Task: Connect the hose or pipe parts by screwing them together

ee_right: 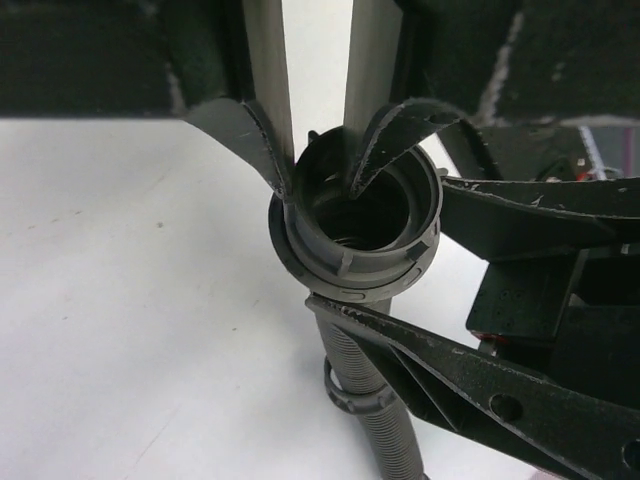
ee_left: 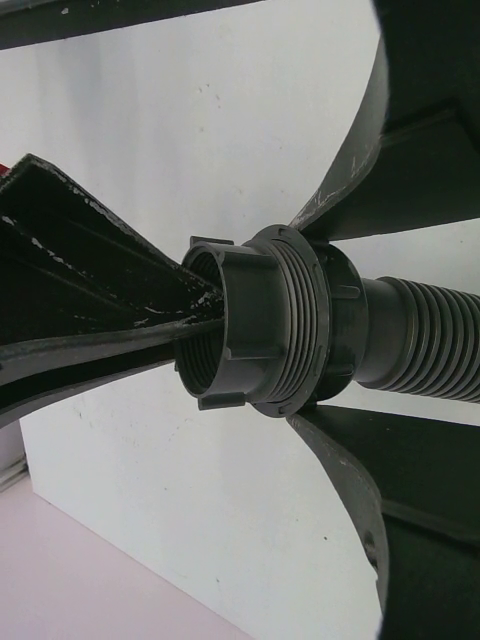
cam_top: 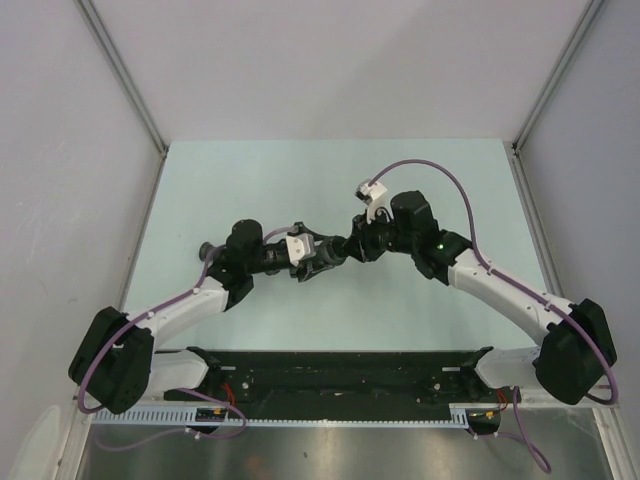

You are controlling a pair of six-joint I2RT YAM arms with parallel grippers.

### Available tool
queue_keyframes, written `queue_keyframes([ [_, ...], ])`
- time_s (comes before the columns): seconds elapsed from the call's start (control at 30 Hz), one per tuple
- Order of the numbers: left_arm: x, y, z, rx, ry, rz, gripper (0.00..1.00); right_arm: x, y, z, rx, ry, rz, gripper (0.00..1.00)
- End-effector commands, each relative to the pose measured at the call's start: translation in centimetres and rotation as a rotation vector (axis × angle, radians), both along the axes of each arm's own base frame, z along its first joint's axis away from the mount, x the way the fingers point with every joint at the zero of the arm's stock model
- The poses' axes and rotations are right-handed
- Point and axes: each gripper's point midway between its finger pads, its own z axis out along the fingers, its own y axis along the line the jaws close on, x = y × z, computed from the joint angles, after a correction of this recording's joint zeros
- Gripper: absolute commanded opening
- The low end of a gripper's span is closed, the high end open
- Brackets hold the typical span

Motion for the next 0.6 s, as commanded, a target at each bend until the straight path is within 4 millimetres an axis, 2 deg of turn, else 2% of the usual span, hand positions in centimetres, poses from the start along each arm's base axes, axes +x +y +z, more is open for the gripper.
queue_keyframes([
  [0.0, 3.8, 0.8, 3.9, -0.055, -0.151, 0.15, 0.0, -4.5, 0.9, 2.0, 0.124, 0.194, 0.139, 0.34],
  [0.1, 4.1, 1.0, 3.9, -0.052, -0.155, 0.168, 0.0, -4.2, 0.5, 3.1, 0.209, 0.281, 0.113, 0.41],
  [0.17, 4.2, 1.1, 3.8, -0.05, -0.15, 0.177, 0.0, -3.7, 0.2, 3.9, 0.268, 0.343, 0.08, 0.41],
  [0.23, 4.2, 1.0, 3.8, -0.052, -0.144, 0.175, 0.0, -4.0, 0.3, 4.3, 0.297, 0.374, 0.099, 0.41],
  [0.37, 3.9, 0.9, 4.0, -0.057, -0.145, 0.16, 0.0, -3.9, 0.0, 5.1, 0.303, 0.318, 0.109, 0.41],
  [0.47, 3.4, 0.9, 4.1, -0.062, -0.147, 0.142, 0.0, -3.5, -1.4, 6.3, 0.281, 0.192, 0.099, 0.51],
  [0.5, 2.8, 0.7, 4.1, -0.067, -0.144, 0.118, 0.0, -3.1, -2.0, 6.5, 0.258, 0.106, 0.11, 0.62],
  [0.57, 2.2, 0.6, 4.2, -0.077, -0.129, 0.09, 0.0, -3.3, -2.5, 7.8, 0.232, -0.051, 0.157, 0.73],
])
